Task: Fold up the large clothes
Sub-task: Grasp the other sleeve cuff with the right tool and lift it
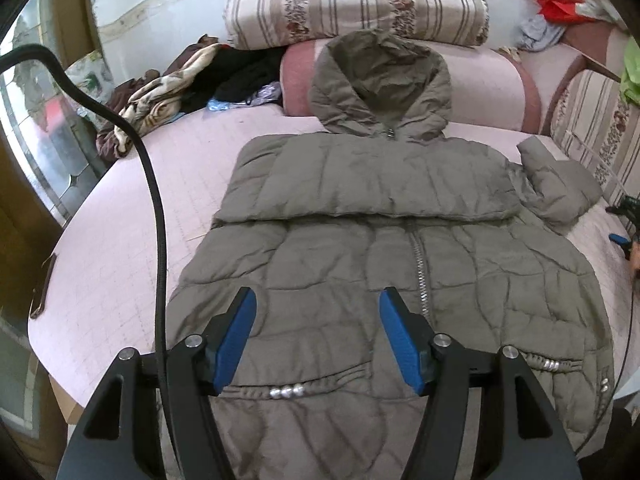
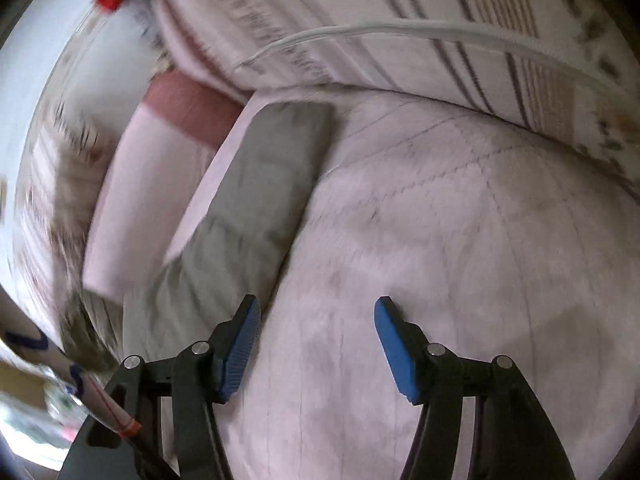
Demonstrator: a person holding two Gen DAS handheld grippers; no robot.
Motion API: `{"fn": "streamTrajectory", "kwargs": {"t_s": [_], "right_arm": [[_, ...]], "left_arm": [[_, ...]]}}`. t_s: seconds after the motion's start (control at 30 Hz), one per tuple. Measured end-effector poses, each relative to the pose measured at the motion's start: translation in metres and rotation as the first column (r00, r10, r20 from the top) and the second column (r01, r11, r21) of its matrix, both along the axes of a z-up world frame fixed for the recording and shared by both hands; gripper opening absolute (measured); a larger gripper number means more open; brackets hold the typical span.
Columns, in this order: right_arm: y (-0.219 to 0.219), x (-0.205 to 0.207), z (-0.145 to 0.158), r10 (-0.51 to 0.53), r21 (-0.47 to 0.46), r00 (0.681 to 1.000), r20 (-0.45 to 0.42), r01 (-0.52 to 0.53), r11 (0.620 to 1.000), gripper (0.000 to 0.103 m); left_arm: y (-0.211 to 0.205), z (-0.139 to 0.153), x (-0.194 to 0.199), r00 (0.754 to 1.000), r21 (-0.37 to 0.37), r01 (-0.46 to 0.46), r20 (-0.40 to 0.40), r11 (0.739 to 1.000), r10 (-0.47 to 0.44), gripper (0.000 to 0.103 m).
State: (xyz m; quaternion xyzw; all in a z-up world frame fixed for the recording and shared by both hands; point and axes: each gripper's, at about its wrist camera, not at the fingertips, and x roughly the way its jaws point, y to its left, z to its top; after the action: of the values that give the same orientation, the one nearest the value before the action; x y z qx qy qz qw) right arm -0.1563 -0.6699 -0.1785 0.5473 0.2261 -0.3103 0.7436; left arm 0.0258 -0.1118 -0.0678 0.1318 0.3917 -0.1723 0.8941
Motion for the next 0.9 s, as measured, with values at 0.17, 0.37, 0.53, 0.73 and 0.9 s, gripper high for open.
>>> {"fn": "streamTrajectory", "kwargs": {"t_s": [0.17,0.37,0.53,0.73,0.9], "right_arm": [[-0.037,0.030,-0.004,-0.016,0.012,0.997,0.069,0.016,1.000,0.068],[-0.059,0.095,-0.002,-0.027,-0.062,0.999,-0.024,0.025,0.998,0.051],[-0.055,0.092,0.026,-0.056,-0.069,0.997,-0.060,0.052,0.996,0.010],[0.013,0.084,0.141,0.040,-0.288,0.998,-0.055,-0.054,0.956,0.010],[0.114,0.109,0.233,0.230,-0.412,0.973,0.032,-0.197,0.890,0.010]], "left_arm": [[-0.019,-0.003,0.001,1.000,0.042,0.021,0.013,0.999,-0.021,0.063],[-0.024,-0.012,0.009,1.000,0.072,0.006,-0.003,0.997,-0.006,0.063],[-0.007,-0.015,0.015,1.000,0.056,-0.007,-0.008,0.998,0.007,0.063],[0.026,-0.009,0.015,1.000,-0.002,-0.031,-0.004,1.000,0.031,0.063],[0.064,0.007,0.006,0.997,-0.036,-0.062,0.051,0.997,0.064,0.063]]}}
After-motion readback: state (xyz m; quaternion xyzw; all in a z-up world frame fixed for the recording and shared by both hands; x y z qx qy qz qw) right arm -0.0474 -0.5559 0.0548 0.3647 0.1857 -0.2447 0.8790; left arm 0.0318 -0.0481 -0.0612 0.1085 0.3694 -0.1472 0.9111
